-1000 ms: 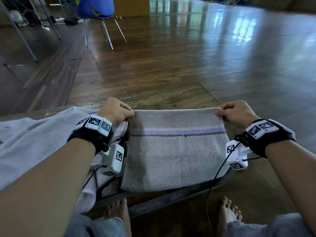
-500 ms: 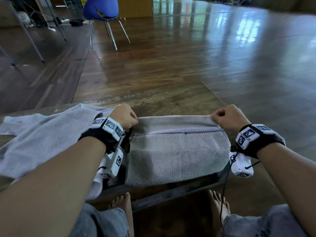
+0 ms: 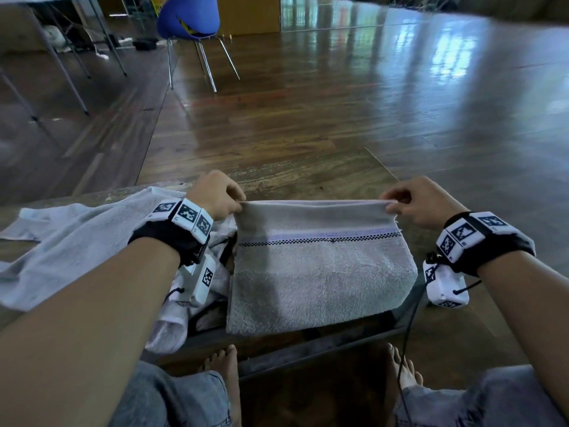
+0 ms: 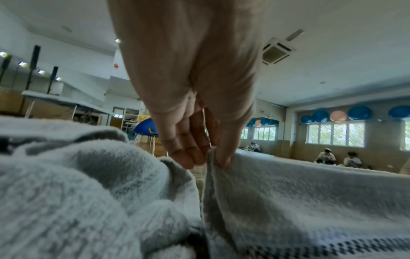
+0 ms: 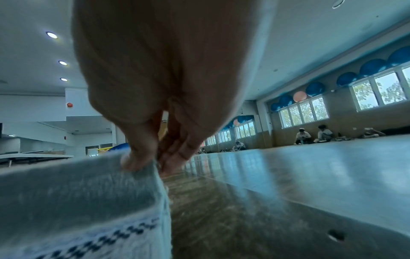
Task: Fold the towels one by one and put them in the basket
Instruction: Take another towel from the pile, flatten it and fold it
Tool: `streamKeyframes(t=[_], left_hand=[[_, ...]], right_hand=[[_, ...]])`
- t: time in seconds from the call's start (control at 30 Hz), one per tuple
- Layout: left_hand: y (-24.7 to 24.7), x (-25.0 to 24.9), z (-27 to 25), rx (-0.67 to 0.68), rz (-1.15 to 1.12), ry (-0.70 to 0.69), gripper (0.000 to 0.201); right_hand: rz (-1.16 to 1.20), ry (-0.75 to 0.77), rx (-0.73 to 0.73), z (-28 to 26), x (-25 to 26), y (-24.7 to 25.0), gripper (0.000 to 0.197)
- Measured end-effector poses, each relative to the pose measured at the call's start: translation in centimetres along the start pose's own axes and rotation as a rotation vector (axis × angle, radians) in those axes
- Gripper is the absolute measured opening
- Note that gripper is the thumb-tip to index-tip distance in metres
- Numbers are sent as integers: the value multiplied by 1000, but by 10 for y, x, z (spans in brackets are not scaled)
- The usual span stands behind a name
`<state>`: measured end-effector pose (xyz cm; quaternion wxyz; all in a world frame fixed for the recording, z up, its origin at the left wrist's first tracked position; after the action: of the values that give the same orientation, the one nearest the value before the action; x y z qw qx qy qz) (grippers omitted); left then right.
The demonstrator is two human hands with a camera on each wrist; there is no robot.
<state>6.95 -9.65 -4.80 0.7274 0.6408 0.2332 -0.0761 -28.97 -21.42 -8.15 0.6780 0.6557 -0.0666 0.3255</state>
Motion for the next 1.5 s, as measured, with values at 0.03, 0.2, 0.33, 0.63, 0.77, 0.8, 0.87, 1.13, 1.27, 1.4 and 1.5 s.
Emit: streamKeyframes(t=[0.03, 0.2, 0.33, 0.63, 0.77, 0.8, 0.87, 1.13, 1.27, 1.4, 1.5], left_hand=[[1, -3, -2, 40, 40, -2, 10], [22, -28, -7, -137, -36, 16, 12], [59, -49, -1, -569, -304, -34, 13], [96, -43, -26, -818, -352, -427, 12], [64, -12, -30, -425, -234, -283, 11], [54, -5, -32, -263, -213, -230, 9], [34, 5, -38, 50, -153, -158, 6], [2, 6, -56, 665, -379, 263, 9], [1, -2, -41, 544, -376, 203, 6], [-2, -6, -6, 137, -218, -17, 10], [-15, -8, 6, 98, -144, -72, 10]], right_hand=[[-78, -14, 60, -2, 1, 1, 11], [-139, -175, -91, 1, 20, 25, 5], [88, -44, -486, 14, 56, 68, 17], [236, 253, -757, -12, 89, 123, 23], [76, 217, -443, -40, 53, 78, 10], [36, 198, -331, -48, 43, 67, 8], [7, 166, -76, -61, 27, 48, 4], [108, -40, 525, -72, 1, 33, 11], [157, -47, 327, -54, -8, 33, 8], [66, -6, 10, -20, -10, 19, 9], [-19, 32, -60, -4, -6, -3, 9]])
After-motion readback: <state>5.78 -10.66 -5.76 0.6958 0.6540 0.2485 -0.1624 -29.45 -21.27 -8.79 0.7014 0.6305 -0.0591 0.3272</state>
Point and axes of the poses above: each hand's wrist, its own z-axis towards the middle knuckle, its own y-axis out of the back of the hand, x = y × z, the point moved 2 cm from there along z, towards the middle knuckle, and after that the axes turned 4 degrees about -x, right-handed, at the moved point
